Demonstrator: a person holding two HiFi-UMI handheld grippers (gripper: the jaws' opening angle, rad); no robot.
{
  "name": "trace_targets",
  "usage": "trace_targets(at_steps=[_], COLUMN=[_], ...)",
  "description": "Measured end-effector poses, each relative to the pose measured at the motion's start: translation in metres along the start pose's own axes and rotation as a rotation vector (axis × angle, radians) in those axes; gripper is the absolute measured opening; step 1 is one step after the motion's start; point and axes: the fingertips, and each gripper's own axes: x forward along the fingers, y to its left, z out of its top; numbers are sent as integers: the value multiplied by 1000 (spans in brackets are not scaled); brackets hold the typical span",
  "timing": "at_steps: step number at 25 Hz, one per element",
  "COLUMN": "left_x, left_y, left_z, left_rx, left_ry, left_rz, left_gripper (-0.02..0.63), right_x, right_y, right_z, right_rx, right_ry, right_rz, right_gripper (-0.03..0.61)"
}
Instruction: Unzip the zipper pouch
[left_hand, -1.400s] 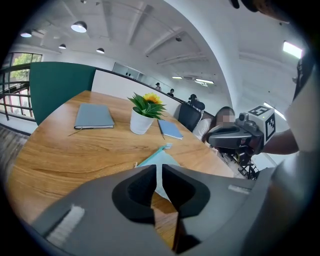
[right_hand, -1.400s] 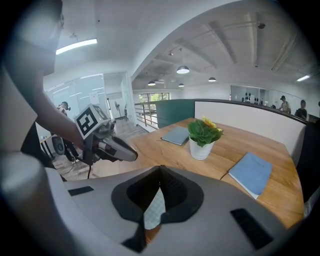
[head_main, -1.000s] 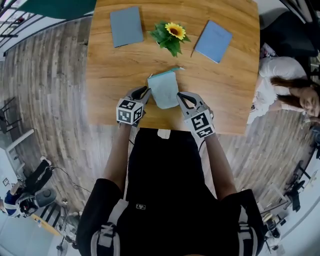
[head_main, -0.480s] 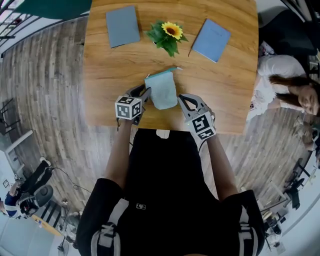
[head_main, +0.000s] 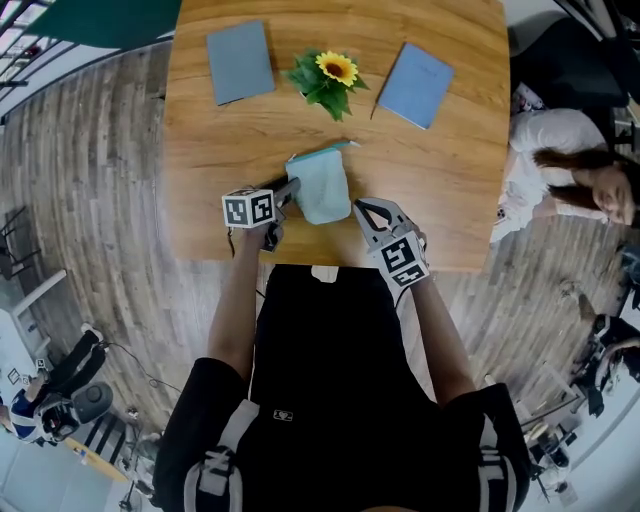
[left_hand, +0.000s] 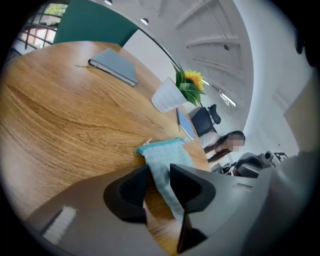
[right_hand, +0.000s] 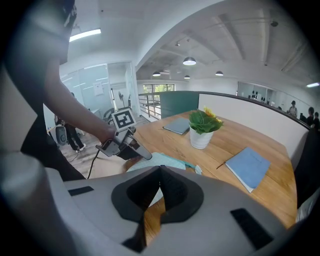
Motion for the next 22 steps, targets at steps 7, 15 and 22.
trace_targets(at_steps=[7, 15, 22], left_x=[9, 10, -1], left_y=[11, 10, -5], left_z=[12, 17, 22], left_rx=[-167, -128, -93], left_ry=[-44, -73, -107], left_rz=[-83, -52, -97], left_gripper=[123, 15, 8], right_x=[-2, -5, -5], right_y=[3, 5, 7], right_z=[-2, -7, -1], right_rx=[16, 15, 10], right_ry=[5, 12, -6], right_rz=[17, 18, 8], right_gripper=[5, 3, 3])
